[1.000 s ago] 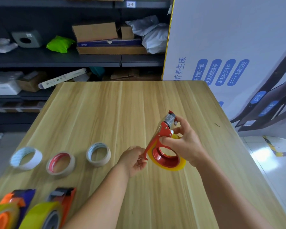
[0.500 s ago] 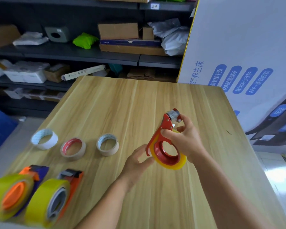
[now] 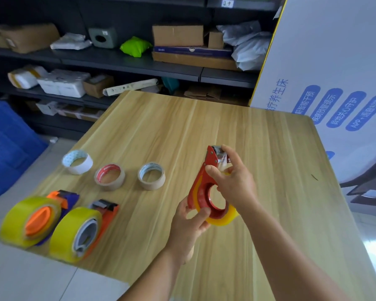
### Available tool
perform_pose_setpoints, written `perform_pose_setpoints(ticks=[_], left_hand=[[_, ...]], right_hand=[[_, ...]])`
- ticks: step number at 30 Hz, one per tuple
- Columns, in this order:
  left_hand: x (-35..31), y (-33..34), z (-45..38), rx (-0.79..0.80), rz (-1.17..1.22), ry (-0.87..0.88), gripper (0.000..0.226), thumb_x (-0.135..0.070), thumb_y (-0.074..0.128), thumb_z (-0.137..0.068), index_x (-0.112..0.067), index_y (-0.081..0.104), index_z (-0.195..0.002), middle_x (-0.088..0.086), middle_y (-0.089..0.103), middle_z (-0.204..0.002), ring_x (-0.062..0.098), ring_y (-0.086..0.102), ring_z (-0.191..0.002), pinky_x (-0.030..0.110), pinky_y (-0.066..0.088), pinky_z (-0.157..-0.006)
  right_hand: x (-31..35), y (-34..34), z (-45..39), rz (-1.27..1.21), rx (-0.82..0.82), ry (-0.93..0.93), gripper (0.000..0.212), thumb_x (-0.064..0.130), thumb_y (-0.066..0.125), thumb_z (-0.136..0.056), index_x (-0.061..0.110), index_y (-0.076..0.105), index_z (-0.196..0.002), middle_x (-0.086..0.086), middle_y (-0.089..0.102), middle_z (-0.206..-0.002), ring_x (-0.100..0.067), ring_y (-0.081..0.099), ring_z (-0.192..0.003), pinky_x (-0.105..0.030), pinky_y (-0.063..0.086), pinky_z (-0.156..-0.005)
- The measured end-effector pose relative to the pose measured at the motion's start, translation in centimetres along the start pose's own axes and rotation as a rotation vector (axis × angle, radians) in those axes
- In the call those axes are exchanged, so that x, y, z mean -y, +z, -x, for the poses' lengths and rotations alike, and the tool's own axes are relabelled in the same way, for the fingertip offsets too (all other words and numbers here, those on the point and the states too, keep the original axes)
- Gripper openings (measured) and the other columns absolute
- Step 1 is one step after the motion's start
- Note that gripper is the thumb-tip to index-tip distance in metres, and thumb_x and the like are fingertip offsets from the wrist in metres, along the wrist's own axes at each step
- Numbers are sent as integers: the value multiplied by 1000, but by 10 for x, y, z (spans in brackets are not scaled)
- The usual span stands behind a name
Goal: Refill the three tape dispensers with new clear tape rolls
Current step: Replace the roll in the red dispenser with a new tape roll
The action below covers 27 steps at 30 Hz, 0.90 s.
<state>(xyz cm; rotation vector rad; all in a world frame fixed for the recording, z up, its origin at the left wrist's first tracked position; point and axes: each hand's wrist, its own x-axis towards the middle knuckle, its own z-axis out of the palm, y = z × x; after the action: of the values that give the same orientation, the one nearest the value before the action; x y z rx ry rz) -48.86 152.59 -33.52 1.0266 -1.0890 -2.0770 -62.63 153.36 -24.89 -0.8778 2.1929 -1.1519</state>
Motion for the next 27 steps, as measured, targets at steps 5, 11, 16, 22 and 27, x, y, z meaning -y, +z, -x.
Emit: perform_pose_setpoints(ticks=[5,11,16,22,27], left_hand=[[-4,-16,23,73,-185,23,82,-32,81,-53,-29,48,-128,-10,54,-129,0,62,-107,25,50,-87],[-1,-60,53,30,-276,0,87,-27,84,-56,-38,38,-128,-11,47,-131,11,63,-106,23,51,-81],[-6,-112,89,51,-312,-26,95,-35,86,-52,-36,35,-132,-9,47,-131,11,59,-112,21,52,-80],[-10,-156,126,72,-335,6,69,-26,86,-57,-35,53,-116,-8,69,-111,8,65,-105,20,54,-79],[-9,-177,146,70,-303,-77,64,-39,83,-51,-28,56,-108,-17,71,-90,-3,66,-85,9,48,-67]], right_hand=[[1,15,11,-39,-1,52,59,54,66,-76,53,39,-128,8,66,-97,-21,69,-81,-42,57,-77],[11,59,44,-82,21,131,63,59,66,-70,53,40,-127,8,62,-118,-23,67,-94,-46,57,-81],[21,101,81,-122,43,214,61,48,68,-75,44,44,-130,7,65,-105,-21,69,-73,-48,59,-75],[27,140,117,-131,71,293,65,41,68,-78,35,41,-137,7,61,-103,-25,70,-81,-48,59,-77],[39,151,131,9,201,316,70,28,64,-85,28,31,-147,-2,54,-128,-19,53,-99,-30,44,-82]])
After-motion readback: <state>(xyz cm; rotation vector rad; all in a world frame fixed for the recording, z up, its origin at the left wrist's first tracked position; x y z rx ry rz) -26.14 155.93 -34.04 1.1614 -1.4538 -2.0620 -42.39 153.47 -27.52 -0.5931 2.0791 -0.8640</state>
